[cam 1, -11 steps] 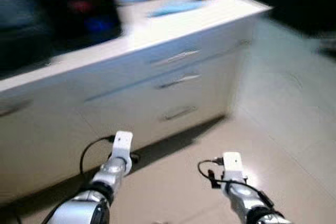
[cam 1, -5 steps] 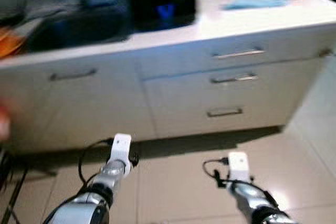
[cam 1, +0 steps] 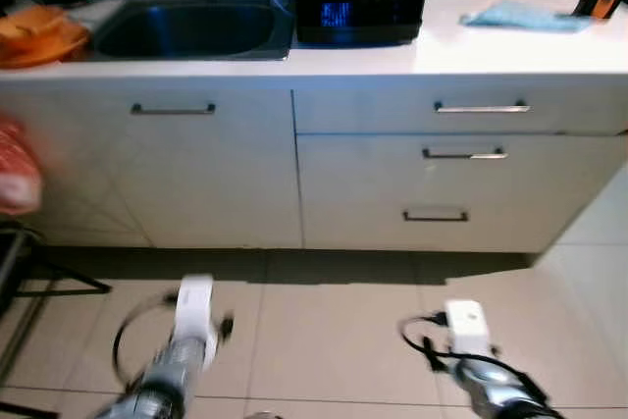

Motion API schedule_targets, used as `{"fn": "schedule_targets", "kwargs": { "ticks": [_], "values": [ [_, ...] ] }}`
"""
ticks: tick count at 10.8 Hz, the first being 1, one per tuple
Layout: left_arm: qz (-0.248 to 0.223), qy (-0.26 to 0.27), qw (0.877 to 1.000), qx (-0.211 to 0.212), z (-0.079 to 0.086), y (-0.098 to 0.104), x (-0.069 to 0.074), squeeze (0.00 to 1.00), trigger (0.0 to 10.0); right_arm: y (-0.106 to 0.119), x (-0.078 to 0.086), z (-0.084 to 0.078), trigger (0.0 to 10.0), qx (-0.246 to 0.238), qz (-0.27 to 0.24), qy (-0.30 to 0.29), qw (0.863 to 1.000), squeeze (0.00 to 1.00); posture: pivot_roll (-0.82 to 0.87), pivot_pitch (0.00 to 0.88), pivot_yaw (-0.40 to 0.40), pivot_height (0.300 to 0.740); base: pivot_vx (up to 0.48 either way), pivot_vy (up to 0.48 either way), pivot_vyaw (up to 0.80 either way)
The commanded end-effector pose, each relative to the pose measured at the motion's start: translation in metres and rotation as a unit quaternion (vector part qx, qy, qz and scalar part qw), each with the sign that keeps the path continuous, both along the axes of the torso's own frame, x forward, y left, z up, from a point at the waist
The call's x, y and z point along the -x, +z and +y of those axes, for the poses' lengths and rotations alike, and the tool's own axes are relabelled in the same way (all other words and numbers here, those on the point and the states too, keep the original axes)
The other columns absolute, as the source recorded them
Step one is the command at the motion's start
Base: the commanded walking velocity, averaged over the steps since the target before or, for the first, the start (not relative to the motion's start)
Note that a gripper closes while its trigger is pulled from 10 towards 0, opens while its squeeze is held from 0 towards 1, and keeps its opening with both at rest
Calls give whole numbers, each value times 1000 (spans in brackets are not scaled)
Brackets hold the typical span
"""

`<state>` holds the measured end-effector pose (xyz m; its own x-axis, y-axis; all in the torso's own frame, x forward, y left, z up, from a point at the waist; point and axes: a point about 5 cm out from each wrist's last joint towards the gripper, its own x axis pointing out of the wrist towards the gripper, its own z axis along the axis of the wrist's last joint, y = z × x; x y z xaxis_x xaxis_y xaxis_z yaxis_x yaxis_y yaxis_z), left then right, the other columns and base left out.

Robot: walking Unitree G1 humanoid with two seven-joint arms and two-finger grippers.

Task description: Kitchen organization

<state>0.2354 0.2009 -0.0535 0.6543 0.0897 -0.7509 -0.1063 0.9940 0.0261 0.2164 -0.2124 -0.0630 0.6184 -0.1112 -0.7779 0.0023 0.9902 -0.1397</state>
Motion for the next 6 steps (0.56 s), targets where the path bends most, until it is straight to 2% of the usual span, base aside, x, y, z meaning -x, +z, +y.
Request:
{"fn": "schedule_targets", "kwargs": {
  "ticks": [1,2,3,4,5,6],
  "values": [
    [-17,7,1000,13,-6,4,-7,0,10000,-5,9,-4,10000,4,30,17,999,0,5,0,13,740,0,0,0],
    [-20,5,1000,21,-13,4,-9,0,10000,-4,11,-13,10000,20,31,14,999,0,-7,0,10,740,0,0,0],
    [-37,-35,998,31,-25,11,-20,0,10000,3,3,-19,10000,9,-1,-37,999,0,-17,0,-1,740,0,0,0],
    [-39,-33,998,34,-23,13,-23,0,10000,4,-1,-17,10000,-9,-9,-58,998,0,0,0,-4,740,0,0,0],
    [-50,-20,997,46,-21,18,-28,0,10000,8,-6,-14,10000,-9,-37,-35,999,0,39,0,-14,740,0,0,0],
    [-52,-18,997,46,-16,19,-29,0,10000,4,-4,-6,10000,-50,-25,-37,998,0,41,0,-14,740,0,0,0]
  ]
}}
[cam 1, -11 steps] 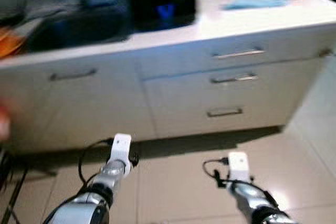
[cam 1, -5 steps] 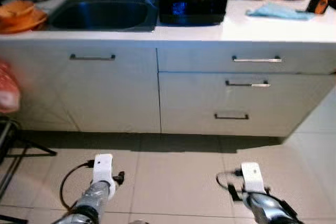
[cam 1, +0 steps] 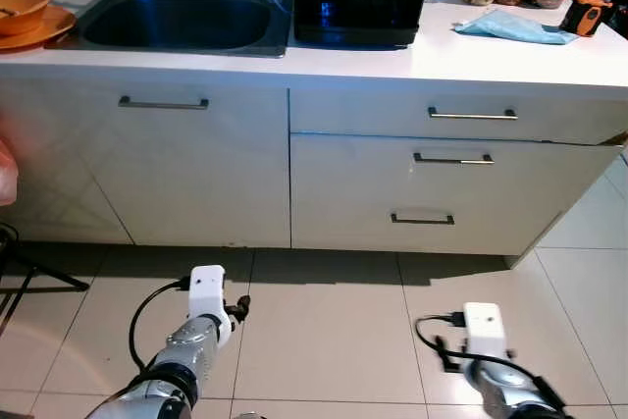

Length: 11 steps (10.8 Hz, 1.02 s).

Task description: Kitchen organization

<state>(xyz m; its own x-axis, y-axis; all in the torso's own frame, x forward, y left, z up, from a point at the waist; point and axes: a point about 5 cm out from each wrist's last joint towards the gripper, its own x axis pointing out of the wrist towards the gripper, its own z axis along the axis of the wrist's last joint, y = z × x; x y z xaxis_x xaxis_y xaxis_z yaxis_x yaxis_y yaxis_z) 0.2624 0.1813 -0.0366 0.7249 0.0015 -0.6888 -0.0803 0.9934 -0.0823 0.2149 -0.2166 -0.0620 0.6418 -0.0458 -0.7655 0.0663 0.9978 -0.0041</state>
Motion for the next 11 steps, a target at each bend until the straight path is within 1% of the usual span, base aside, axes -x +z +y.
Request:
{"fn": "schedule_targets", "kwargs": {
  "ticks": [1,2,3,4,5,6,7,8,9,10,11],
  "values": [
    [-1,3,1000,12,-4,0,-1,0,10000,-3,4,6,10000,-4,15,34,999,0,40,0,-10,740,0,0,0],
    [6,-11,1000,17,-8,-2,1,0,10000,-6,7,8,10000,6,26,31,999,0,46,0,-9,740,0,0,0],
    [8,-23,999,21,-10,-3,2,0,10000,-6,6,11,10000,25,24,52,998,0,52,0,-2,740,0,0,0],
    [7,-18,1000,18,-5,-2,2,0,10000,-6,5,13,10000,16,16,27,999,0,65,0,12,740,0,0,0],
    [9,-17,1000,13,0,-2,3,0,10000,-4,0,16,10000,-11,9,-7,1000,0,77,0,15,740,0,0,0],
    [10,-16,1000,6,4,-2,3,0,10000,1,-9,21,10000,4,-8,-9,1000,0,94,0,9,740,0,0,0],
    [12,-3,1000,4,6,-3,5,0,10000,1,-10,23,10000,20,-5,6,1000,0,89,0,22,740,0,0,0],
    [14,-3,1000,15,6,-4,7,0,10000,2,-12,27,10000,13,-16,8,1000,0,54,0,50,740,0,0,0],
    [19,-31,999,8,4,-6,8,0,10000,3,-14,30,10000,15,-22,10,1000,0,43,0,69,740,0,0,0],
    [25,-37,999,0,4,-6,9,0,10000,2,-13,31,10000,16,-24,1,1000,0,46,0,85,740,0,0,0],
    [25,-53,998,-5,-1,-5,7,0,10000,-3,-4,29,10000,22,-10,-18,1000,0,55,0,97,740,0,0,650]
  ]
}}
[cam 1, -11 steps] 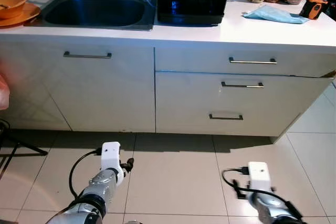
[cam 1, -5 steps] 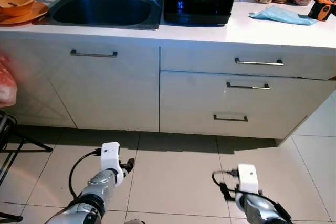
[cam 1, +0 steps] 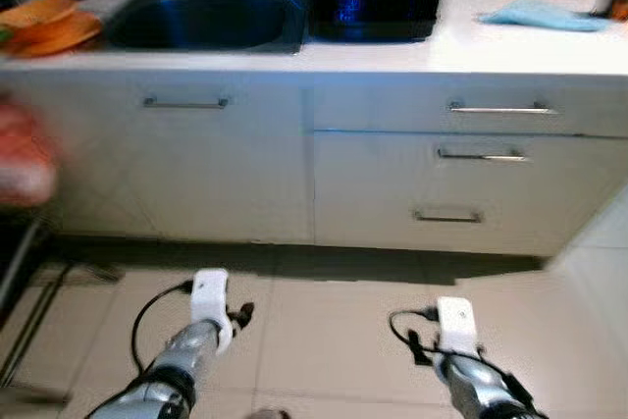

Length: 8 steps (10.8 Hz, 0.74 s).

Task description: Kitchen organization

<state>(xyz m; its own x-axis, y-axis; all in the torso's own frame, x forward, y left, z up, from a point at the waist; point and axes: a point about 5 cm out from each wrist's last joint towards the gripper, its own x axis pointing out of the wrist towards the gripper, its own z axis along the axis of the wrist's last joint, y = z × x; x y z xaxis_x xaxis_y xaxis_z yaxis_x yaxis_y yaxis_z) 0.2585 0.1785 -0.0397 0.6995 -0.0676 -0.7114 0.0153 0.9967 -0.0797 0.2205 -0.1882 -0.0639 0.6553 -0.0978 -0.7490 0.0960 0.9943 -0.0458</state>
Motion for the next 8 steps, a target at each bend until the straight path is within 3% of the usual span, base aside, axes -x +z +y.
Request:
{"fn": "schedule_targets", "kwargs": {
  "ticks": [1,3,4,5,6,7,8],
  "values": [
    [6,-16,1000,-1,-2,-1,0,0,10000,-4,6,-1,10000,4,10,-10,1000,0,64,0,97,740,0,0,0],
    [-1,-14,1000,11,-4,3,-4,0,10000,-4,7,-2,10000,14,14,-10,1000,0,71,0,90,740,0,0,0],
    [-22,-25,999,26,-9,9,-12,0,10000,4,-5,-5,10000,11,-17,-30,999,0,61,0,84,740,0,0,0],
    [-95,-45,994,41,-16,33,-37,0,10000,29,-37,-5,10000,-10,-103,-42,994,0,54,0,79,740,0,0,0],
    [-144,-42,987,61,-18,53,-54,0,10000,49,-57,-6,10000,-32,-163,-54,985,0,41,0,72,740,0,0,0],
    [-199,-62,976,64,-20,75,-69,0,10000,66,-68,-14,10000,-13,-208,-65,976,0,32,0,70,740,0,0,0],
    [-242,-68,965,76,-19,92,-76,0,10000,82,-72,-18,10000,-26,-250,-76,965,0,22,0,71,740,0,0,0]
  ]
}}
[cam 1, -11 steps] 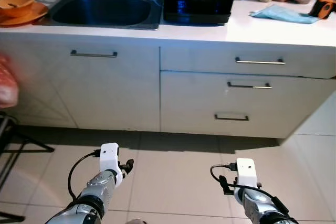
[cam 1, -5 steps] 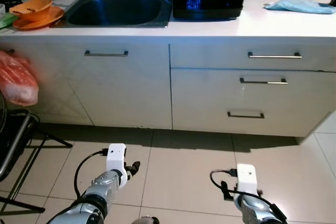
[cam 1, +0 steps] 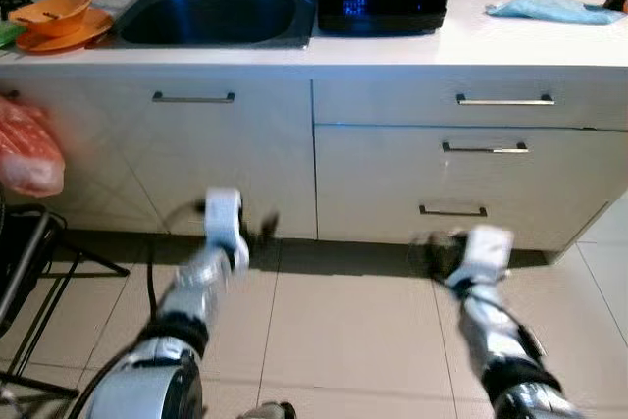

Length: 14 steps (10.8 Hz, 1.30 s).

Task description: Kitchen organization

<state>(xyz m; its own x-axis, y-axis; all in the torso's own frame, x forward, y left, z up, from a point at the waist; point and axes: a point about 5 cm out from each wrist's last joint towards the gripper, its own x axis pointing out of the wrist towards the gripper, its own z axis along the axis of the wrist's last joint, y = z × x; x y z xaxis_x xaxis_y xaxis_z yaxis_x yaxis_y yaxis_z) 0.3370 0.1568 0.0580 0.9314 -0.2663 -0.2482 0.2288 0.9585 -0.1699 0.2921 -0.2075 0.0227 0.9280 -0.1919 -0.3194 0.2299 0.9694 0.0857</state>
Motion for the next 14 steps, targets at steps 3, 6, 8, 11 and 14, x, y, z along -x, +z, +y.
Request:
{"fn": "schedule_targets", "kwargs": {
  "ticks": [3,6,8,11,14],
  "values": [
    [-65,-3,998,20,18,30,-2,0,10000,51,6,12,10000,-24,-103,5,994,0,9,0,87,740,0,0,0],
    [-37,-1,998,44,13,23,30,0,10000,102,19,22,10000,53,-154,47,986,0,21,0,99,740,0,0,0],
    [-38,36,998,24,25,22,27,0,10000,106,20,34,10000,65,-157,77,982,0,28,0,87,740,0,0,0],
    [-54,35,997,29,23,42,22,0,10000,120,19,36,10000,73,-166,85,980,0,28,0,92,740,0,0,0],
    [-60,40,996,42,18,51,14,0,10000,118,18,36,10000,69,-151,78,983,0,28,0,91,740,0,0,-523]
  ]
}}
